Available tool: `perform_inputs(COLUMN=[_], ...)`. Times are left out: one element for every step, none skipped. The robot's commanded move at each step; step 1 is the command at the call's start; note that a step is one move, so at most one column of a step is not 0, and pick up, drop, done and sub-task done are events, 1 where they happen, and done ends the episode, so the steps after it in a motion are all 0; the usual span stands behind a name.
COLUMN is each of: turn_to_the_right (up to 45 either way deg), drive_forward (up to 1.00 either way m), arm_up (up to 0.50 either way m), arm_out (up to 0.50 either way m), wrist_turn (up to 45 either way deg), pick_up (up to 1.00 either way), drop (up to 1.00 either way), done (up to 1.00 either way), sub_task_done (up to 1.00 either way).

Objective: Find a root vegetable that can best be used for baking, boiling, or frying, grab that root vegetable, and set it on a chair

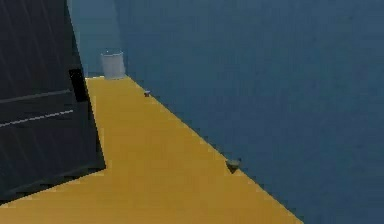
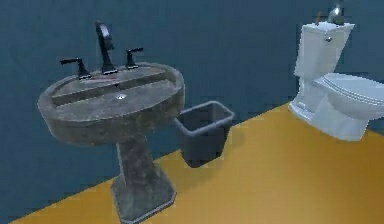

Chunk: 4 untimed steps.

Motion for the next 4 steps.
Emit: perform_inputs(turn_to_the_right=[-3.0,0.0,0.0,-24.0], drive_forward=[0.00,1.00,0.85,0.00], arm_up=[0.00,0.00,0.00,0.00], arm_out=[0.00,0.00,0.00,0.00], wrist_turn=[0.0,0.0,0.0,0.0], pick_up=[0.00,0.00,0.00,0.00], drop=[0.00,0.00,0.00,0.00], done=[0.00,0.00,0.00,0.00], sub_task_done=[0.00,0.00,0.00,0.00])
